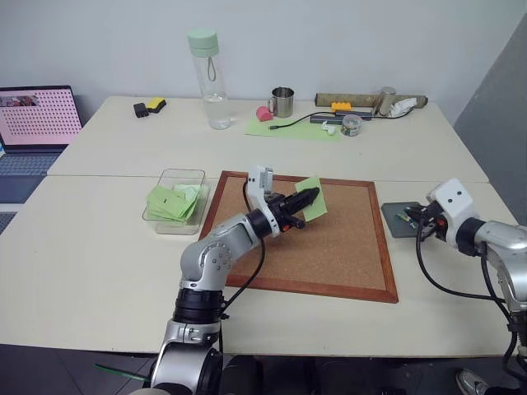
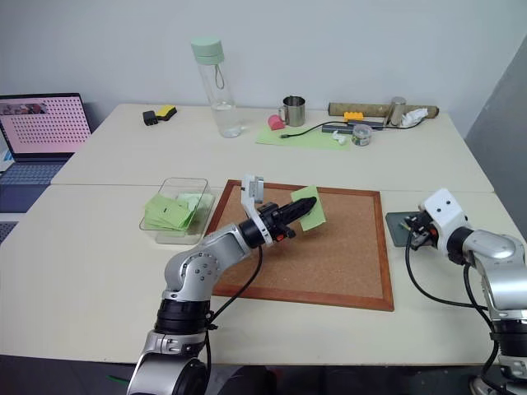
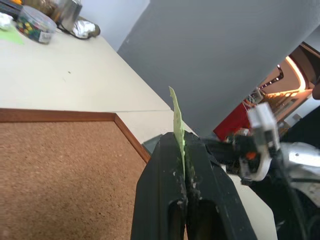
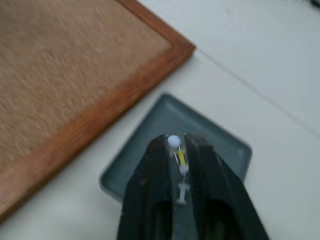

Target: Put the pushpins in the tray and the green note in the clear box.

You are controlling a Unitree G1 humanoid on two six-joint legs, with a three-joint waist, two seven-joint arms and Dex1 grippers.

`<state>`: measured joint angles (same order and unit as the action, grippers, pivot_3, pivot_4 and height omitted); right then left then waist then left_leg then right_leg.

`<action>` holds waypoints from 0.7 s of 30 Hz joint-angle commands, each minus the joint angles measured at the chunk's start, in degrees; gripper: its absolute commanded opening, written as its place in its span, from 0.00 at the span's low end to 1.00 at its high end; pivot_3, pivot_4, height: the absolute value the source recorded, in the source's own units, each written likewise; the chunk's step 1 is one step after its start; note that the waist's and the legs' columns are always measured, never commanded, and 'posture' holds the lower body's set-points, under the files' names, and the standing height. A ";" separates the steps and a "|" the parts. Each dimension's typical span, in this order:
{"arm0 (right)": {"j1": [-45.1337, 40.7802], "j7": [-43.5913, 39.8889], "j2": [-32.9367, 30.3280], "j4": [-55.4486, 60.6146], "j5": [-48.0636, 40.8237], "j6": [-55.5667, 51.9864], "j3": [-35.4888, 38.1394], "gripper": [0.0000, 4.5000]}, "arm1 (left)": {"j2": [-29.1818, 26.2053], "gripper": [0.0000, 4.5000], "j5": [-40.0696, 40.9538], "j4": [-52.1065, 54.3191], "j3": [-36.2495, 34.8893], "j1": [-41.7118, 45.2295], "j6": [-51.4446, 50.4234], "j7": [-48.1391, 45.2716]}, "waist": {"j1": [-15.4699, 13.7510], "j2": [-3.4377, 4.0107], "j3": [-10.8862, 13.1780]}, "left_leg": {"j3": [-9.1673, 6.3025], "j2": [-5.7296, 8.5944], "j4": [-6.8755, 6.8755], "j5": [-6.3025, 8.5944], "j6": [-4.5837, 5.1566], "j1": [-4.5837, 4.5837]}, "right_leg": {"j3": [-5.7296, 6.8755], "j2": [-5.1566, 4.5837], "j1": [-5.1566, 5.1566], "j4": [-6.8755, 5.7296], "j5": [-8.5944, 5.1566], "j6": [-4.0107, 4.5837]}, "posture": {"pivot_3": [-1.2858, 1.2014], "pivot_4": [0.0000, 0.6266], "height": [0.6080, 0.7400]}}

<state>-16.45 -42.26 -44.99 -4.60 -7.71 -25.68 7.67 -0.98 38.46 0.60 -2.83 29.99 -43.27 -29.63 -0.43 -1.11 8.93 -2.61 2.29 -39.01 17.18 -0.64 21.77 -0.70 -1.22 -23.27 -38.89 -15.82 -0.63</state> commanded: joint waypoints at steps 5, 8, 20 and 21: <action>-1.63 -0.51 -1.09 0.74 -0.68 1.75 1.35 0.52 | 0.98 0.00 2.88 4.15 -1.69 0.22 -0.17 1.81 | 0.02 0.00 0.00 | 0.00 0.00 0.00 0.00 0.00 0.00 | 0.00 0.00 0.00 0.00 0.00 0.00 | 0.52 0.24 1.00; -1.57 -3.51 -2.82 3.99 -2.09 2.79 1.86 0.64 | -0.10 0.00 3.54 7.14 -2.82 0.13 -0.62 3.43 | 0.03 0.00 0.01 | 0.00 0.00 0.00 0.00 0.00 0.01 | 0.00 0.00 0.00 0.00 0.00 0.00 | 0.52 0.24 1.00; -9.80 -17.49 -5.65 23.42 -23.56 -5.28 3.12 0.83 | -14.49 0.00 -13.28 20.16 -3.01 -7.85 9.45 11.86 | 0.37 -0.04 0.07 | -0.07 -0.03 0.04 0.01 0.02 -0.06 | 0.01 0.05 0.04 0.03 0.00 -0.01 | 0.52 0.24 1.00; -11.13 -17.42 -5.50 23.93 -24.97 -6.76 2.82 0.83 | -15.34 0.00 -14.15 20.23 -3.82 -7.93 9.97 12.56 | 0.28 -0.08 0.09 | -0.10 -0.02 0.03 0.11 0.18 -0.03 | 0.03 0.04 0.04 0.03 0.00 -0.01 | 0.52 0.24 1.00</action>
<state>-25.64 -59.52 -50.11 16.79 -28.82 -29.62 9.40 -15.14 26.03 17.21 -4.62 21.36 -35.79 -18.78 -0.15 -1.20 9.01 -2.72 2.26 -38.99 17.29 -0.44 21.75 -0.65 -1.18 -23.23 -38.84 -15.82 -0.64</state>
